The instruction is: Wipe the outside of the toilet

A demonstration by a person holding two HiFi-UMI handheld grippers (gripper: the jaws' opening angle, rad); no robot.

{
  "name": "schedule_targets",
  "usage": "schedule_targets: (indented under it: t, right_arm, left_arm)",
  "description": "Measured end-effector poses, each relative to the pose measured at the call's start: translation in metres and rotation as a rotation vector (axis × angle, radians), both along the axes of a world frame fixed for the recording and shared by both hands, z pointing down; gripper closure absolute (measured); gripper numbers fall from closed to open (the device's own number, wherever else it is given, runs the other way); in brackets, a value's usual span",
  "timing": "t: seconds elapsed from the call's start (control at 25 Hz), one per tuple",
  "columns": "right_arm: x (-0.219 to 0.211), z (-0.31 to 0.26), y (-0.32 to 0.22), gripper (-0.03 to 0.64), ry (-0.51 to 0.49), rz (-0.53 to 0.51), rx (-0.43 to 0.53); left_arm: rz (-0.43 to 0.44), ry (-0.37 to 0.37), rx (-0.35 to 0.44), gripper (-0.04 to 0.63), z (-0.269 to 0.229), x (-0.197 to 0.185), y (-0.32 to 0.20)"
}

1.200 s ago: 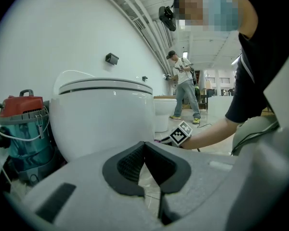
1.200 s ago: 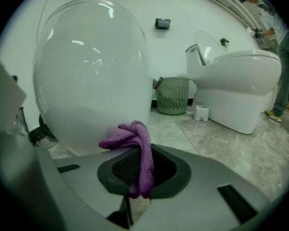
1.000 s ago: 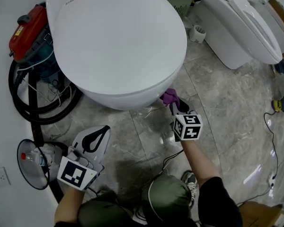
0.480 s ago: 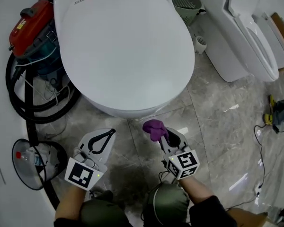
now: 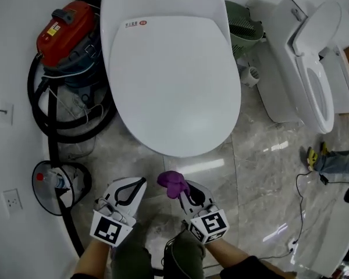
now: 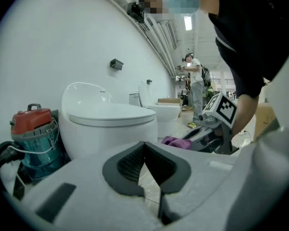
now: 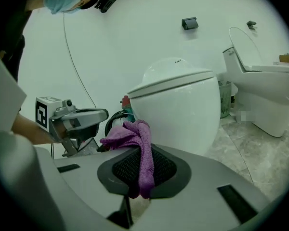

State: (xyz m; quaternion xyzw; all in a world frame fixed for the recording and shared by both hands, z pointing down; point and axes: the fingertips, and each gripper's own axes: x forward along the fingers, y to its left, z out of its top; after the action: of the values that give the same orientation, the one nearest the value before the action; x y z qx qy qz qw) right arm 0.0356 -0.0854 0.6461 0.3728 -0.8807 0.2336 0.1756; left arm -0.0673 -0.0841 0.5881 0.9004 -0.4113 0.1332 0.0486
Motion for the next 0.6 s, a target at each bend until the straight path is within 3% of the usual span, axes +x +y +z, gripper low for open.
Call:
schedule_targets:
  t: [0.24, 0.4, 0.6]
  right_arm:
    - [-0.007, -0.096, 0.015, 0.577, -0.014, 0.036, -0.067]
    - [-0.008, -0.176, 0.011, 0.577, -0.025, 0.046, -0.069]
    - [-0.009, -0.282, -0.007, 0.576, -0.009, 0.031, 0.020]
  left_arm:
    - [-0.086, 0.038, -0.131, 0.592, -0.077, -0.021, 0.017]
    - [-0.160, 0.074, -0.138, 0.592, -0.151, -0.028, 0.020]
    - [-0.196, 0.048, -0.111, 0.592, -0.247, -0.038, 0.013]
